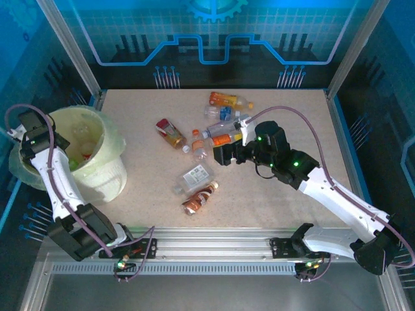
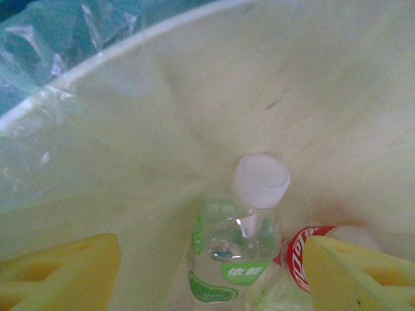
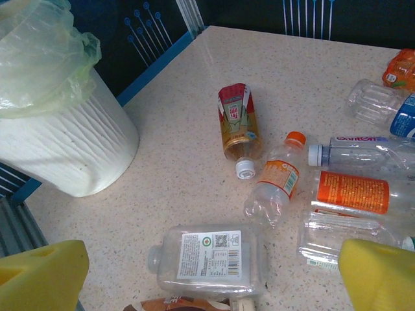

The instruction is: Put the plastic bottles in the bin

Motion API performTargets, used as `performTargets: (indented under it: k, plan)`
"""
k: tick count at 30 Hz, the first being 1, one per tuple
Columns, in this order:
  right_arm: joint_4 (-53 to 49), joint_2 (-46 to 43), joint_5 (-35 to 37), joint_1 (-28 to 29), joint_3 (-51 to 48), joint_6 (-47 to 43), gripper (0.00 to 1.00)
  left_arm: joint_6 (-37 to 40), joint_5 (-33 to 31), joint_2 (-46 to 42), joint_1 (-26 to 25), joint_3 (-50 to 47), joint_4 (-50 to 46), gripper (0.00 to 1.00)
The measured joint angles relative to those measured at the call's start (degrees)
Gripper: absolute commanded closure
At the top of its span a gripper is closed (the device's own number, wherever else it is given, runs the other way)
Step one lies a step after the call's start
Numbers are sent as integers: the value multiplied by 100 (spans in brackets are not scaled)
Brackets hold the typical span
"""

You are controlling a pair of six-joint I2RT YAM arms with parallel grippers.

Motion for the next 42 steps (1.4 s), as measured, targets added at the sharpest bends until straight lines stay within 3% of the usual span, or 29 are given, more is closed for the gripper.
performTargets:
  k: [6, 12, 14, 21, 33, 38, 42]
  plan:
    - [4, -2, 264, 0, -81, 105, 0, -2, 46, -345, -243, 321, -127, 20]
    - [4, -68, 586, 0, -240, 247, 0, -142, 254, -935, -619, 673, -166, 8]
    - [2, -118, 715, 0, -313, 304, 0, -197, 409, -1165, -955, 706, -127, 1]
    - [2, -284, 1045, -2, -505, 514, 0, -461, 474, -1558, -2736, 732, 57, 1]
    - [2, -699, 1346, -7, -809, 811, 0, -1154, 516, -1088, -5134, 734, 549, 1]
    - [-57, -831, 1349, -7, -944, 883, 0, -1478, 518, -431, -5805, 686, 863, 1]
    - [-160, -964, 1386, -7, -944, 905, 0, -1812, 616, 105, -5877, 638, 1095, 1]
